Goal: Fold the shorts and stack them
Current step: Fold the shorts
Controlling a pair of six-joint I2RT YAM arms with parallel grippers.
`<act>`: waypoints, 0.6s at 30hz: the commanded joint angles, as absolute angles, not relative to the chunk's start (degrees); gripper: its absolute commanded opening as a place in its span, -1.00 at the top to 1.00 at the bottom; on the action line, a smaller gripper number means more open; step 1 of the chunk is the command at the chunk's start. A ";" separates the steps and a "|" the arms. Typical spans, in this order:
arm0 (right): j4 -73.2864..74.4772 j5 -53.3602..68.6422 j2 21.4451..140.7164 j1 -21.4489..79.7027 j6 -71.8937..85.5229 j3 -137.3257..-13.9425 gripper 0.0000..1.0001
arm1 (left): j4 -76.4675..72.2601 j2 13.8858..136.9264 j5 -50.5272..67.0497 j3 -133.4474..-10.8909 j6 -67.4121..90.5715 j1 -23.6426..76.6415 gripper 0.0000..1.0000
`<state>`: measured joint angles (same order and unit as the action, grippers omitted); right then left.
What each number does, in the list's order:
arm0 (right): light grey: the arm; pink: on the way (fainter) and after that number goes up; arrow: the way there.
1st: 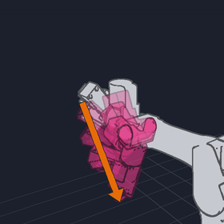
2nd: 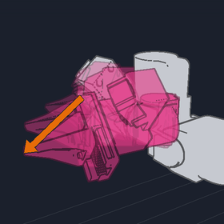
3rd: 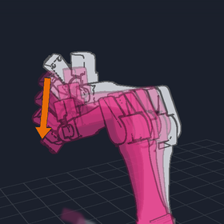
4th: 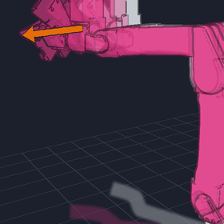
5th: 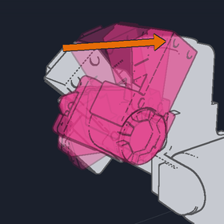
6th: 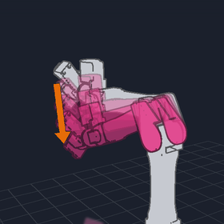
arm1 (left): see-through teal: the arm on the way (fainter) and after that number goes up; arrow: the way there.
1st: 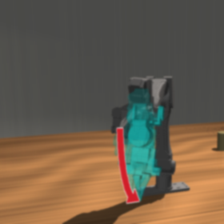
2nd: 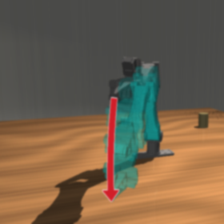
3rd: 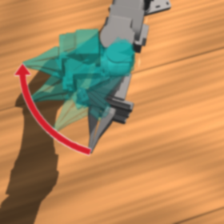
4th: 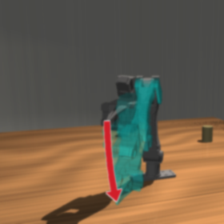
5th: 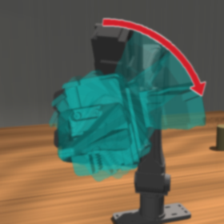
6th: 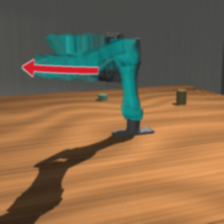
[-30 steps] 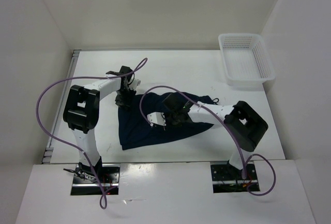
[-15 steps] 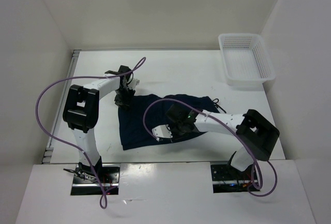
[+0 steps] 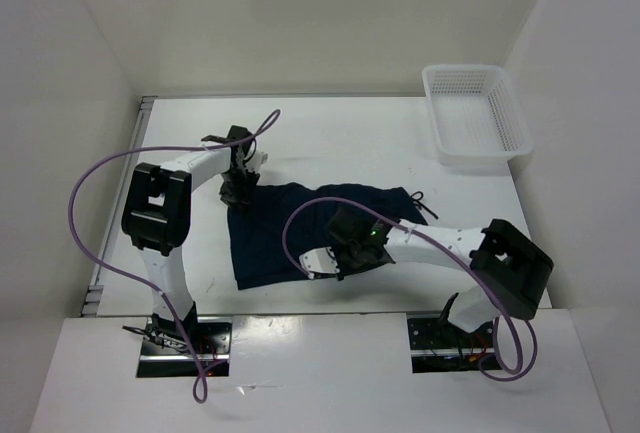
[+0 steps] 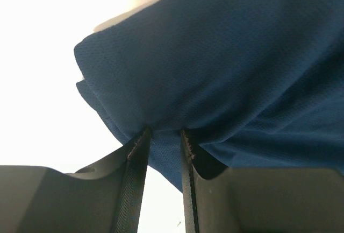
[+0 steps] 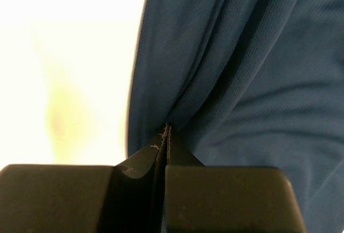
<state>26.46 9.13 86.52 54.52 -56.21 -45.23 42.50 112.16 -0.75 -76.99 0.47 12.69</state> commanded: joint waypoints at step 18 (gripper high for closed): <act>18.82 14.68 75.59 50.02 -26.30 -66.26 -0.30 | 43.24 105.56 -1.23 -77.78 0.00 10.20 -0.10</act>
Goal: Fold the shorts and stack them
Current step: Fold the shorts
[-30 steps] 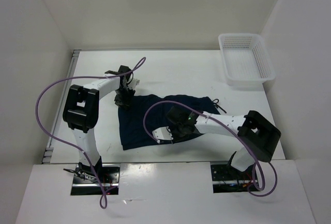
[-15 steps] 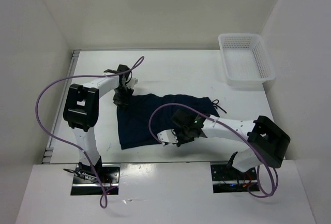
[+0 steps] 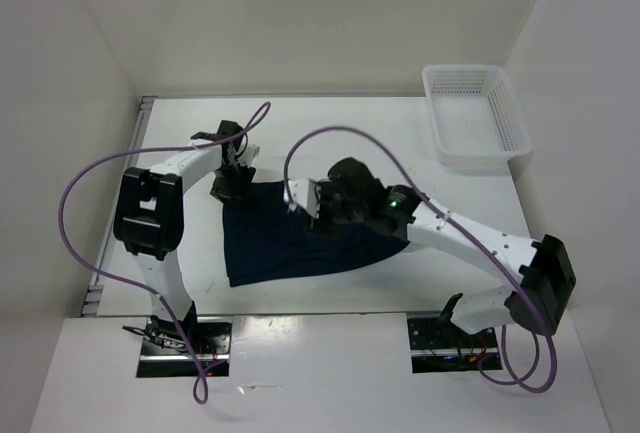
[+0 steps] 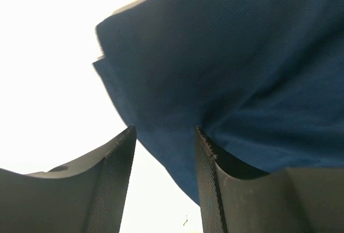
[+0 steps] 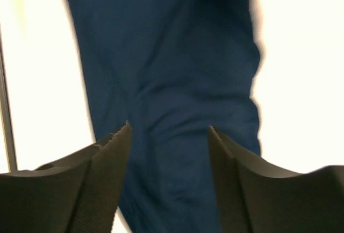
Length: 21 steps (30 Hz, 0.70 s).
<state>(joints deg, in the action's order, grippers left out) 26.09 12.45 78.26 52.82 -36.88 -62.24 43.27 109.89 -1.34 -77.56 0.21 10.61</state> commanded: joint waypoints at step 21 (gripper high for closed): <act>18.89 8.71 99.92 9.67 -16.16 -67.59 -0.65 | 46.32 111.17 5.97 -77.78 0.00 5.10 -0.27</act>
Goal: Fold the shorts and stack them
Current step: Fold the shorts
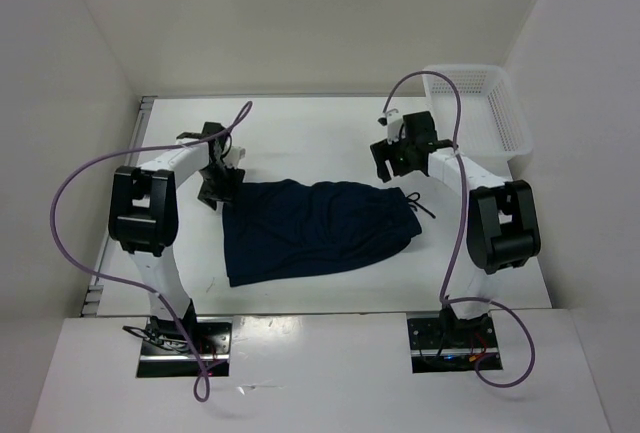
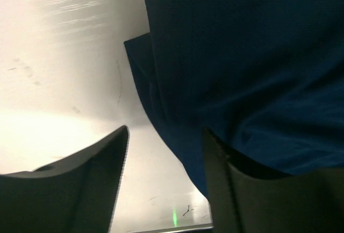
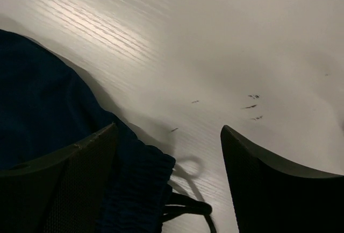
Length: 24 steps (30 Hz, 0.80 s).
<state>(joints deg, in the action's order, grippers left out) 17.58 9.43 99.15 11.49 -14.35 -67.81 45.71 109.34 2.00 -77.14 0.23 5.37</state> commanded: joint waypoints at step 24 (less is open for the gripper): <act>33.22 16.08 106.25 12.74 -36.83 -64.07 0.40 | 51.77 124.72 16.78 -85.42 0.00 5.10 1.00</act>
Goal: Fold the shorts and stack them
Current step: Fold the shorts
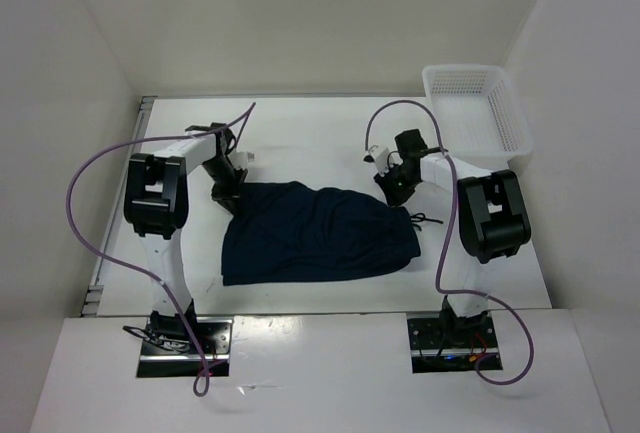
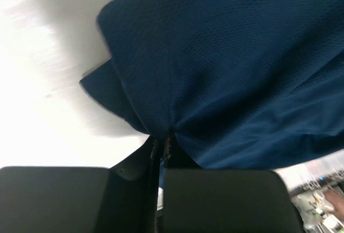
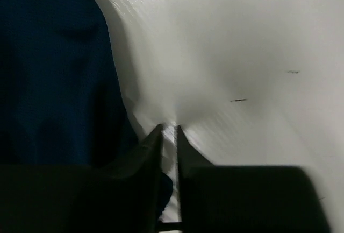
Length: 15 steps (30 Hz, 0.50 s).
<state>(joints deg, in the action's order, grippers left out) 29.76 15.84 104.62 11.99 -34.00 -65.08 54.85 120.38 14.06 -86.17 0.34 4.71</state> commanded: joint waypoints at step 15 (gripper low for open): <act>30.13 14.58 118.13 12.74 -24.35 -94.83 0.14 | 55.63 129.73 13.97 -100.72 0.00 0.18 1.00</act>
<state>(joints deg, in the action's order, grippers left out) 28.82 14.41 119.50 12.38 -26.39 -91.13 57.52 128.03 16.32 -99.63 0.43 0.67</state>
